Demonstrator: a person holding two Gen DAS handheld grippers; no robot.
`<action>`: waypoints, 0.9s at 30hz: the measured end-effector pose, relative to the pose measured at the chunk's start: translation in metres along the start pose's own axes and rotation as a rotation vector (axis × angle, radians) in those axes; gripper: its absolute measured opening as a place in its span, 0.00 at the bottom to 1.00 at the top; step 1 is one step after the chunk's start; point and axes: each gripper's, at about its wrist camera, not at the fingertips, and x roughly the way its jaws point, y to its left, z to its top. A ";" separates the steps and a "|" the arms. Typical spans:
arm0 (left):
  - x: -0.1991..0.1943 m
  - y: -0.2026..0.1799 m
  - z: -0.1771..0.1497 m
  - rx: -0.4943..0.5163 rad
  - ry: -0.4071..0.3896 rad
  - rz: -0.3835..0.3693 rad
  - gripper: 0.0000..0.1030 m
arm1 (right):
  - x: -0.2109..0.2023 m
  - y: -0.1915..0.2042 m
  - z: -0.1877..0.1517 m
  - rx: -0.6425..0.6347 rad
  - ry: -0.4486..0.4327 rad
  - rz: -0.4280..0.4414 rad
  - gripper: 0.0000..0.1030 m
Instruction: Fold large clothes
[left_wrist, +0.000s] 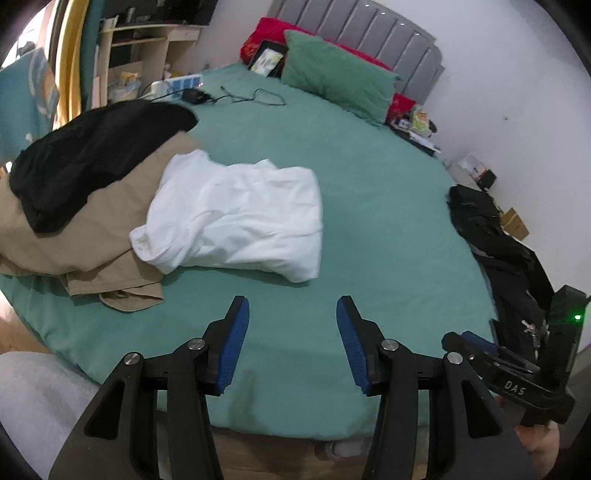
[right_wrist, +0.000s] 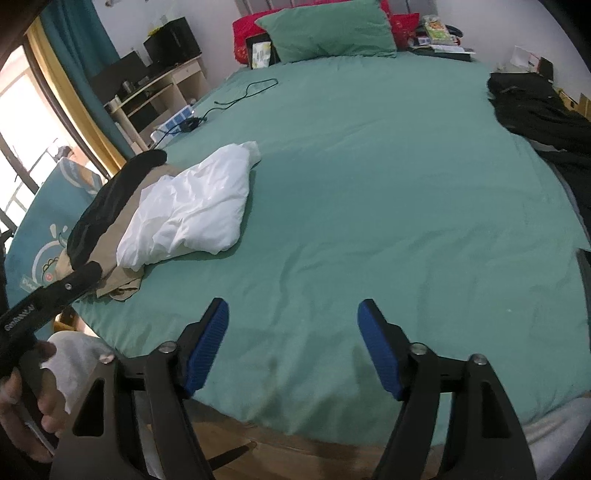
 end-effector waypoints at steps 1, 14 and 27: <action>-0.004 -0.007 0.000 0.009 -0.005 -0.005 0.51 | -0.005 -0.004 -0.001 0.004 -0.007 -0.002 0.76; -0.043 -0.063 0.006 0.127 -0.083 0.028 0.56 | -0.065 -0.036 -0.003 0.035 -0.109 -0.054 0.83; -0.084 -0.100 0.019 0.213 -0.169 0.052 0.60 | -0.123 -0.043 0.005 0.014 -0.221 -0.091 0.84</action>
